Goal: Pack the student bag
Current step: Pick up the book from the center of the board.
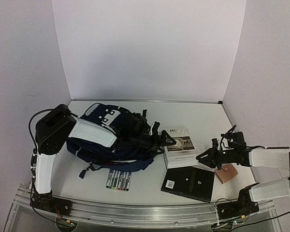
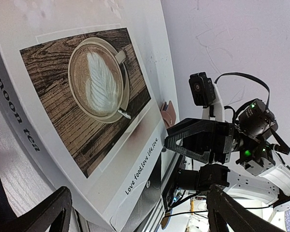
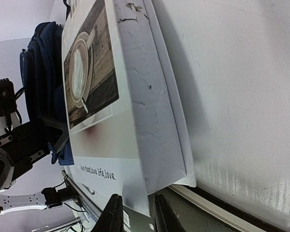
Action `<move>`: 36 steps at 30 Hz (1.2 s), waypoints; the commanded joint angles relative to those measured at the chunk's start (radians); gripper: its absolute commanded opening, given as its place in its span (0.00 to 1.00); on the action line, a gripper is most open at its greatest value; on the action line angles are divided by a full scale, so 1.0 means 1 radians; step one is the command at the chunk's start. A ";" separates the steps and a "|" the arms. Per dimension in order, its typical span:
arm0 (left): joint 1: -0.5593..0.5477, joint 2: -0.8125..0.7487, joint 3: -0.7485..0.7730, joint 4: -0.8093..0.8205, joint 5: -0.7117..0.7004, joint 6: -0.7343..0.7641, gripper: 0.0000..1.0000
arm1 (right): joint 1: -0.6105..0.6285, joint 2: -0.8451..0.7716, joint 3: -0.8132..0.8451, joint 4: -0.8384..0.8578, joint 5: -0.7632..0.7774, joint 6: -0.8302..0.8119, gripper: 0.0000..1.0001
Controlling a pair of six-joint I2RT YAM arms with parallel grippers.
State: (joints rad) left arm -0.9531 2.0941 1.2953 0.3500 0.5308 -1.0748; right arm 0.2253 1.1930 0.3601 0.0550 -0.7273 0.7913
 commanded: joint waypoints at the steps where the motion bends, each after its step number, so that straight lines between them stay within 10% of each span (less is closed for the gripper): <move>1: -0.003 -0.013 -0.009 0.004 0.007 -0.005 0.97 | 0.002 -0.028 -0.014 0.066 0.007 0.035 0.17; 8: -0.003 -0.024 -0.014 0.006 0.005 -0.002 0.97 | 0.003 -0.079 -0.020 0.109 0.013 0.119 0.00; 36: 0.001 -0.170 0.017 0.067 -0.041 0.032 1.00 | 0.003 -0.410 0.220 0.185 0.022 0.411 0.00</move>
State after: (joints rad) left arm -0.9527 1.9331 1.2417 0.3493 0.4691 -1.0228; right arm 0.2253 0.8092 0.5111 0.1259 -0.7182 1.1711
